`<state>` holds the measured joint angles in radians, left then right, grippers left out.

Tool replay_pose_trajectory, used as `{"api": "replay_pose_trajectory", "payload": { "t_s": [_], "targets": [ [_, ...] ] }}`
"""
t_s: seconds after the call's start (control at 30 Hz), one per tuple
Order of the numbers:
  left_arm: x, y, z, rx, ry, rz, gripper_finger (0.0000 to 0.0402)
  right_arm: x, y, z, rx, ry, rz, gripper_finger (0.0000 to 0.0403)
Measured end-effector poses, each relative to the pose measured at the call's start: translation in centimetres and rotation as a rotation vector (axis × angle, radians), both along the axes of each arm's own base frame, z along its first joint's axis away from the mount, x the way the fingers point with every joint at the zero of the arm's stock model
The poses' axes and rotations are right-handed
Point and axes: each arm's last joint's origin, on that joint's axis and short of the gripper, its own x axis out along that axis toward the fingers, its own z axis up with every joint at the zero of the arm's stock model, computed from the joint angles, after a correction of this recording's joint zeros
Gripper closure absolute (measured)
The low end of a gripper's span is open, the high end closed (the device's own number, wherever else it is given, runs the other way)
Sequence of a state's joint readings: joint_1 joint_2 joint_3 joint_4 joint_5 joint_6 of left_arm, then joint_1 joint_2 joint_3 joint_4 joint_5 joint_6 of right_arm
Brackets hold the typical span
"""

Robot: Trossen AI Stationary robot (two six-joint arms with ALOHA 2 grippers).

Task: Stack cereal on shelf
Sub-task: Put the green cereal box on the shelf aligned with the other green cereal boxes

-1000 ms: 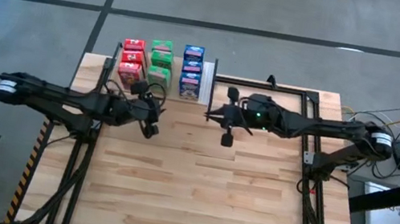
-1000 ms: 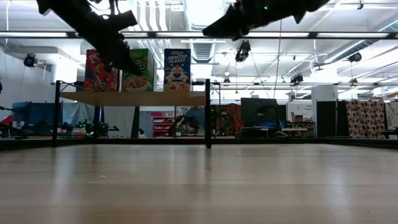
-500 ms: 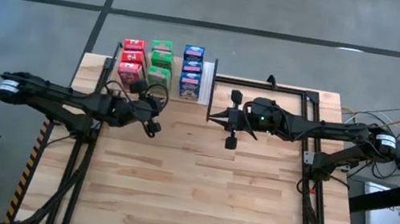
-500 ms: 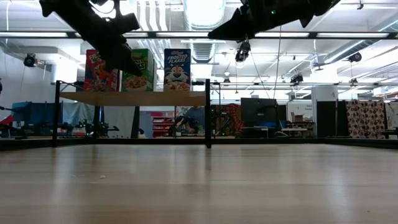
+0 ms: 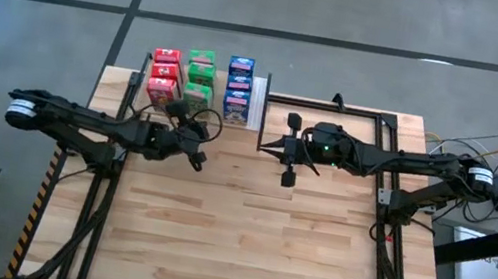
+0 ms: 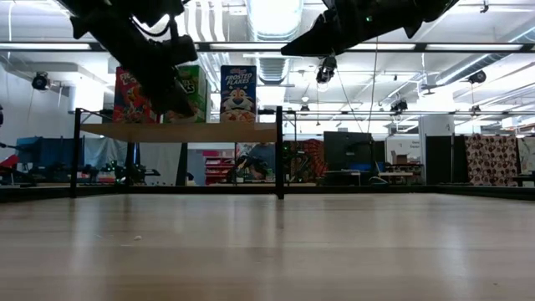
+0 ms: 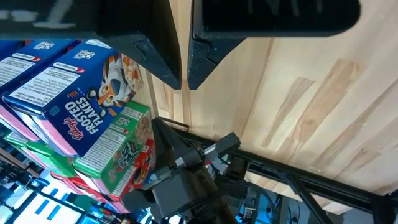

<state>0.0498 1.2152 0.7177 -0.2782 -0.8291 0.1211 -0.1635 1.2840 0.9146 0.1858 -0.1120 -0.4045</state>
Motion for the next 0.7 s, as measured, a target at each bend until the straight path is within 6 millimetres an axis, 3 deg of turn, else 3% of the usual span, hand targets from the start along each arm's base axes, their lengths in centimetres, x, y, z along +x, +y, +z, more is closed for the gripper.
{"api": "replay_pose_trajectory", "payload": {
  "t_s": [0.7],
  "targets": [
    [0.4,1.1,0.3,0.005,-0.061,0.047,0.0402,0.0,0.0,0.0,-0.001,0.002,-0.003,0.0385]
  ]
}}
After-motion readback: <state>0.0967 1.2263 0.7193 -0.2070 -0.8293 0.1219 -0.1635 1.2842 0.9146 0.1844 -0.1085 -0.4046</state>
